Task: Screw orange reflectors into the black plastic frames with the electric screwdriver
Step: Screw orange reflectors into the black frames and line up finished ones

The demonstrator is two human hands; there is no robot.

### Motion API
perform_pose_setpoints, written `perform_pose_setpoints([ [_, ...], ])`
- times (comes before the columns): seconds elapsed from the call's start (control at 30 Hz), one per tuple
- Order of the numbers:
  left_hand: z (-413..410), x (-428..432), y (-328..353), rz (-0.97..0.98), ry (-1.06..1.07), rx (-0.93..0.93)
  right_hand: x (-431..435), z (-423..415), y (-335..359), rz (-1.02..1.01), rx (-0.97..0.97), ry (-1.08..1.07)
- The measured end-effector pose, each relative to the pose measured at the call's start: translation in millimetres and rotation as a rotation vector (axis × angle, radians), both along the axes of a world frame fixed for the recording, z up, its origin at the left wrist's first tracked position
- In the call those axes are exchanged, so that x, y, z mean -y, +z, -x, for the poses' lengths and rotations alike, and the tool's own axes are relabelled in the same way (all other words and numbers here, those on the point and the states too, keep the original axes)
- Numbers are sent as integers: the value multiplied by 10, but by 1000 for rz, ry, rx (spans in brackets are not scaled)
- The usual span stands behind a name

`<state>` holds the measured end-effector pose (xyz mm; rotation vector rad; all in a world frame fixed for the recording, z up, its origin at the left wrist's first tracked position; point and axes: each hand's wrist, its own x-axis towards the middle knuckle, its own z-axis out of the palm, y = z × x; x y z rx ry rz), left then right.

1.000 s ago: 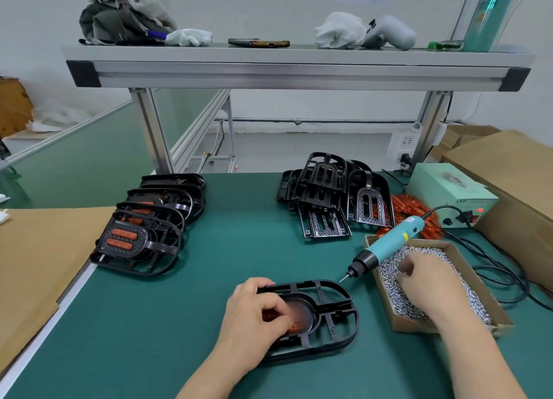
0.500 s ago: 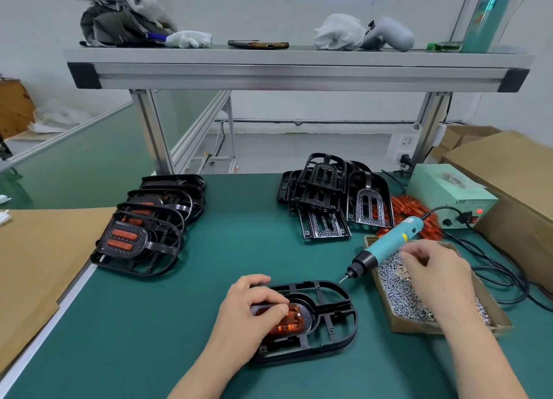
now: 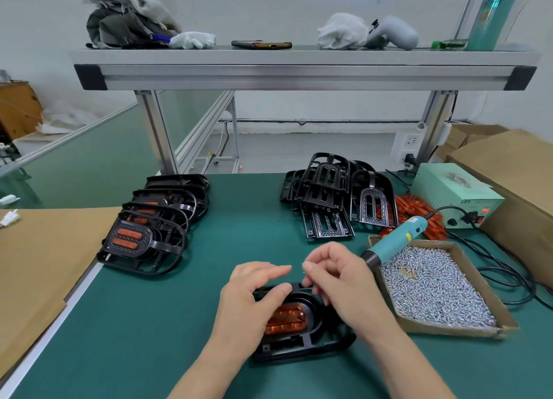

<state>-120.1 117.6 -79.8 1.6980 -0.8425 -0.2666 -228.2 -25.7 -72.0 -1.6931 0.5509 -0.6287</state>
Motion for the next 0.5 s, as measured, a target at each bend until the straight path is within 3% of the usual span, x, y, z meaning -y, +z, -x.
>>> perform_pose_setpoints([
  [0.27,-9,-11,-10,-7,-7,2,-165,-64,12,118,-50,54],
  [0.5,-21,-9,22,-74,-19,-141,-187,-68,-2,114,-43,101],
])
